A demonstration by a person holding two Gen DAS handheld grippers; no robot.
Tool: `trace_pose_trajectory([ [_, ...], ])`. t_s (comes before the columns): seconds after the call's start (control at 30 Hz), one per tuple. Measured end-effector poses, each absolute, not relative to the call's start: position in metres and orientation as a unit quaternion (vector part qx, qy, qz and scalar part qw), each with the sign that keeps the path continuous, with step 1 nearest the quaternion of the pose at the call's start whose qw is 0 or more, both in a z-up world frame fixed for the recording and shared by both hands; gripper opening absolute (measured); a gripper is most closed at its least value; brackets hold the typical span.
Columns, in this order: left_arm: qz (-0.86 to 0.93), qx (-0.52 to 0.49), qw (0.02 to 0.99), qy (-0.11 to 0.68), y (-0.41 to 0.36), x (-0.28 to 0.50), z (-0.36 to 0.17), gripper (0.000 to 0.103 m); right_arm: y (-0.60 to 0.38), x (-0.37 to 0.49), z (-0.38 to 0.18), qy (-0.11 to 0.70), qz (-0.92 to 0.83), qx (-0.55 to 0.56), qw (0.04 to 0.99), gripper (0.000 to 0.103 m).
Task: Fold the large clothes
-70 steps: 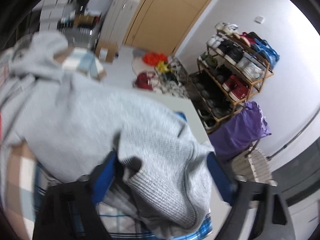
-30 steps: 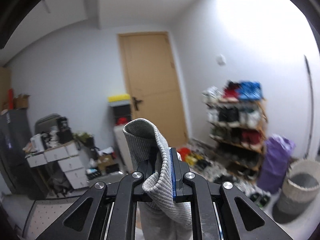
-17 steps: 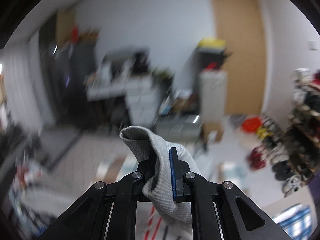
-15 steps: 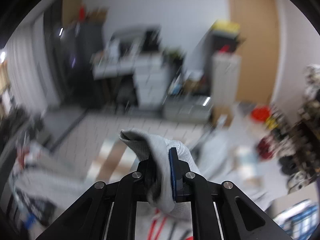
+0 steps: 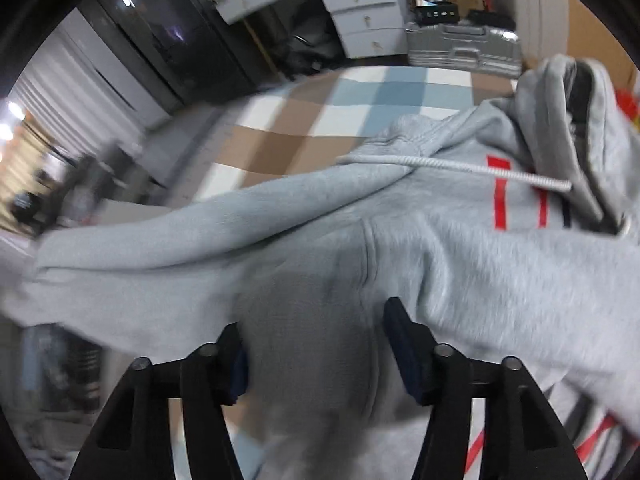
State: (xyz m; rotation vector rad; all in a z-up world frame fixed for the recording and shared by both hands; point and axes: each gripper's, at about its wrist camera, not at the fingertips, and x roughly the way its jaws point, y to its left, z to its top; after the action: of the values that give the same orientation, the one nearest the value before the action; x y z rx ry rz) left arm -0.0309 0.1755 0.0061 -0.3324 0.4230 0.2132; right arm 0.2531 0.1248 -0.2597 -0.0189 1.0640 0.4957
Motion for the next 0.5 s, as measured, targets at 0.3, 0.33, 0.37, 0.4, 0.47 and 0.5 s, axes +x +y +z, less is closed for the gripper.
trace_pose_trajectory([
  [0.3,0.113,-0.152,0.958,0.214,0.174,-0.033,0.006,0.102,-0.012,0.166,-0.21,0.427,0.25,0.172,0.852,0.084],
  [0.33,0.118,-0.15,0.958,0.215,0.174,-0.032,0.005,0.102,-0.03,0.152,-0.206,0.414,0.246,0.196,0.854,0.086],
  [0.37,0.121,-0.147,0.958,0.216,0.175,-0.032,0.004,0.102,-0.041,0.142,-0.204,0.401,0.24,0.211,0.859,0.088],
  [0.4,0.122,-0.145,0.957,0.218,0.176,-0.032,0.004,0.102,-0.055,0.128,-0.199,0.381,0.236,0.225,0.865,0.09],
  [0.47,0.125,-0.14,0.956,0.226,0.178,-0.031,0.002,0.102,-0.077,0.097,-0.19,0.336,0.225,0.237,0.883,0.092],
  [0.5,0.129,-0.137,0.954,0.231,0.18,-0.031,0.001,0.102,-0.081,0.087,-0.184,0.321,0.218,0.238,0.89,0.095],
])
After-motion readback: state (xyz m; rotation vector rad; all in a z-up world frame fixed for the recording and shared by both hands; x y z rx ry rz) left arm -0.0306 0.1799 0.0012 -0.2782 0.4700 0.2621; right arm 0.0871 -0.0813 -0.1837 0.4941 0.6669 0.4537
